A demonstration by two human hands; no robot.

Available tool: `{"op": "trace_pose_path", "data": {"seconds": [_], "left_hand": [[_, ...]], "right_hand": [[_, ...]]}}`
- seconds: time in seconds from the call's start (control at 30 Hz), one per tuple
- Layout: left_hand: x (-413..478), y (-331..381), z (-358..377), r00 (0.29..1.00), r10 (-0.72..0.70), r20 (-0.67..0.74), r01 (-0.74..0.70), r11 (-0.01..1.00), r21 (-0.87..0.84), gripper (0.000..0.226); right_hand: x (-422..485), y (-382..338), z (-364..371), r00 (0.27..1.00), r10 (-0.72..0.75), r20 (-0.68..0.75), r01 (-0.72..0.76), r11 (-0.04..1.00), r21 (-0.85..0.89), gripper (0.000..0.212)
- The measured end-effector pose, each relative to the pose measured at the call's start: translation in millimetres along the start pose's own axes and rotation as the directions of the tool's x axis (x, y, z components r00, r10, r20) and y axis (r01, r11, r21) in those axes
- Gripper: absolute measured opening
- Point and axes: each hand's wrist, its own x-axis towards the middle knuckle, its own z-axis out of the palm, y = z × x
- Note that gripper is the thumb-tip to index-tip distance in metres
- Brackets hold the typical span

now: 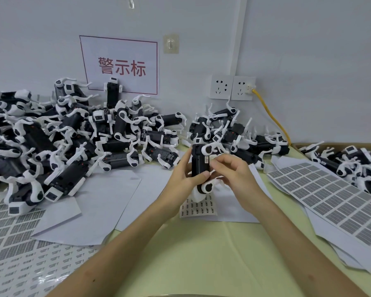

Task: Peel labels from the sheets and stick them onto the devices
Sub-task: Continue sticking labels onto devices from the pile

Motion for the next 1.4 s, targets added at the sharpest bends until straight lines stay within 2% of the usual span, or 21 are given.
{"op": "trace_pose_path", "data": {"seconds": [0.17, 0.27, 0.37, 0.73, 0.93, 1.03, 1.2, 1.3, 1.4], "left_hand": [[4.4, 0.8, -4.0, 0.996, -0.084, 0.043, 0.087, 0.991, -0.099, 0.040], [4.9, 0.0, -1.2, 0.997, -0.076, 0.008, 0.076, 0.994, -0.079, 0.025], [3.4, -1.9, -0.4, 0.997, -0.071, -0.031, 0.070, 0.997, -0.037, 0.021], [10.7, -5.6, -1.7, 0.972, -0.187, -0.145, 0.182, 0.982, -0.042, 0.036], [9.0, -6.4, -1.9, 0.974, -0.219, -0.055, 0.216, 0.974, -0.066, 0.032], [7.4, -6.4, -1.9, 0.979, -0.202, -0.019, 0.198, 0.972, -0.123, 0.032], [6.9, -3.4, -1.3, 0.989, -0.134, -0.064, 0.131, 0.990, -0.049, 0.032], [8.4, -4.5, -0.5, 0.989, -0.133, -0.063, 0.129, 0.990, -0.055, 0.020], [7.9, -1.4, 1.8, 0.988, -0.147, -0.038, 0.144, 0.986, -0.079, 0.043]], "right_hand": [[-0.1, -0.6, 0.2, 0.999, 0.004, 0.046, -0.004, 1.000, -0.006, 0.010], [-0.9, -1.0, 1.3, 0.996, 0.007, 0.087, -0.008, 1.000, 0.011, 0.008], [-2.7, -2.3, 3.0, 0.994, 0.000, 0.112, 0.000, 1.000, 0.002, 0.007], [-4.3, -3.3, 5.3, 0.992, -0.016, 0.126, 0.014, 1.000, 0.012, 0.012], [-2.8, -1.1, 3.4, 0.994, -0.006, 0.109, 0.006, 1.000, 0.002, 0.009], [-1.6, -0.1, 2.3, 0.993, -0.002, 0.115, 0.002, 1.000, 0.000, 0.010], [-0.8, -0.2, 1.5, 0.992, -0.017, 0.125, 0.016, 1.000, 0.009, 0.011], [-0.4, -0.3, 1.4, 0.992, -0.021, 0.127, 0.021, 1.000, 0.005, 0.014], [-0.9, 1.1, 2.4, 0.992, -0.005, 0.129, 0.004, 1.000, 0.010, 0.011]]}}
